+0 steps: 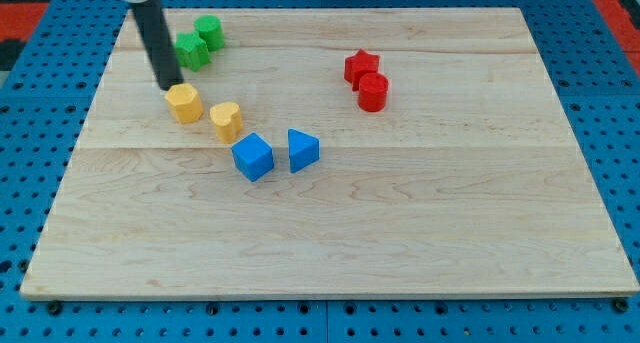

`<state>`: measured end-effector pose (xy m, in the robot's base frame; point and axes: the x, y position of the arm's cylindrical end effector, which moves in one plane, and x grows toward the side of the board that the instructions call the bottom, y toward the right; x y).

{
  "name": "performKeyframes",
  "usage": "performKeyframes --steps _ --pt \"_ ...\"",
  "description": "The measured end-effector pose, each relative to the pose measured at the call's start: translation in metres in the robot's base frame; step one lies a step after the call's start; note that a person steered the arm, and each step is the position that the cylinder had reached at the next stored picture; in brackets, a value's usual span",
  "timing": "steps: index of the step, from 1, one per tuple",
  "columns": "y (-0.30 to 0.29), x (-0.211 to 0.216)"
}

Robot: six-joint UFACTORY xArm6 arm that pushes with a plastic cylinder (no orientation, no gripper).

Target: Move your arm to the yellow heart

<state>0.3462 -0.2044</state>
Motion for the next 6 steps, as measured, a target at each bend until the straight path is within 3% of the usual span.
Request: performKeyframes --steps 2,3,4,5,6 --pt "0.059 0.033" --pt "0.053 -0.012" --pt "0.163 0.012" --pt "0.218 0.050" --pt "0.185 0.056"
